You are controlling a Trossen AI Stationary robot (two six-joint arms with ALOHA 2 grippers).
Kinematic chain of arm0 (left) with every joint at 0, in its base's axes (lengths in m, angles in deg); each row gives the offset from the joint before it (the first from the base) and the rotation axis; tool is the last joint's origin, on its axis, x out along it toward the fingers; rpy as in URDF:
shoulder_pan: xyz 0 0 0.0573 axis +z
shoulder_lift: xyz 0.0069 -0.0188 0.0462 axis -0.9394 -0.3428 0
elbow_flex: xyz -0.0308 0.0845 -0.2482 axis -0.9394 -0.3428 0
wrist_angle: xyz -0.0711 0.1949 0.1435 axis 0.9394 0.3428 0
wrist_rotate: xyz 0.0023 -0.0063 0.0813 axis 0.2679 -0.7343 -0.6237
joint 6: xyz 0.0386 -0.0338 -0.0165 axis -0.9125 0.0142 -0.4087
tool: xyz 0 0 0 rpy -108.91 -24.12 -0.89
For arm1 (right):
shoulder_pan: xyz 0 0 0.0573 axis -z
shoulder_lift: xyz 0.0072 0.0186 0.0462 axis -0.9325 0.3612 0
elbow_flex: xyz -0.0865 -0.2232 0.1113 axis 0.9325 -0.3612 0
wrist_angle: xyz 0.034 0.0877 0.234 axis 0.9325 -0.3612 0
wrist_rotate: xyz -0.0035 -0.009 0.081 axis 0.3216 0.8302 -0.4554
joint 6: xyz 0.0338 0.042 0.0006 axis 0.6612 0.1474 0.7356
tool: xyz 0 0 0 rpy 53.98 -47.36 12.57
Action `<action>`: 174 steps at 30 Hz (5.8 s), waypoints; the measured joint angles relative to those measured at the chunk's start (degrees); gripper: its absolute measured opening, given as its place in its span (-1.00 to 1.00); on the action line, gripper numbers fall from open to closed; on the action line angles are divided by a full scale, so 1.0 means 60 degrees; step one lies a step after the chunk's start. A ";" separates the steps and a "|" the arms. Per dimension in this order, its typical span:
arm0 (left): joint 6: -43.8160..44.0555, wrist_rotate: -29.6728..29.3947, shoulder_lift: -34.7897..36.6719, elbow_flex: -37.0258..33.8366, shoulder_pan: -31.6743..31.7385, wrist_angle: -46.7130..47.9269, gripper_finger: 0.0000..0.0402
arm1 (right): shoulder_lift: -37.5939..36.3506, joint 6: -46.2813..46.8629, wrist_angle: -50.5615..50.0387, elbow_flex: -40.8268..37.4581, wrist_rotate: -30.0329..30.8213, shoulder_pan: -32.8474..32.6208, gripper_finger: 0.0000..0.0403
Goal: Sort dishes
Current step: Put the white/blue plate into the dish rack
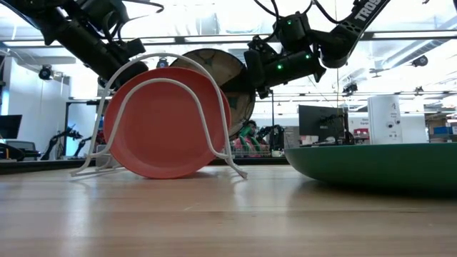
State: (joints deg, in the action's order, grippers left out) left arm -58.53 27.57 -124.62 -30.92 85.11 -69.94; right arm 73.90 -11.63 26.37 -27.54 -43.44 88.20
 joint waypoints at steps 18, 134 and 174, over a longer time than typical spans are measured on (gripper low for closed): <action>0.0000 0.0001 -0.0003 0.0000 0.0000 0.0003 -0.95 | 0.0000 -0.0617 0.0008 0.0015 -0.0221 -0.0025 -0.78; 0.0084 0.0051 -0.0408 0.0000 0.0004 -0.0438 -0.46 | 0.1326 0.0127 -0.0699 0.0871 0.0307 -0.0186 -0.78; 0.0111 0.0056 -0.0415 0.0004 0.0004 -0.0416 -0.46 | 0.0677 0.0751 -0.2222 0.0875 0.0366 -0.0186 -0.12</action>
State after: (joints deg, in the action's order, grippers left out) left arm -57.87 27.91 -127.11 -30.89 85.13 -72.44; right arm 77.96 -7.12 13.04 -22.29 -41.24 87.09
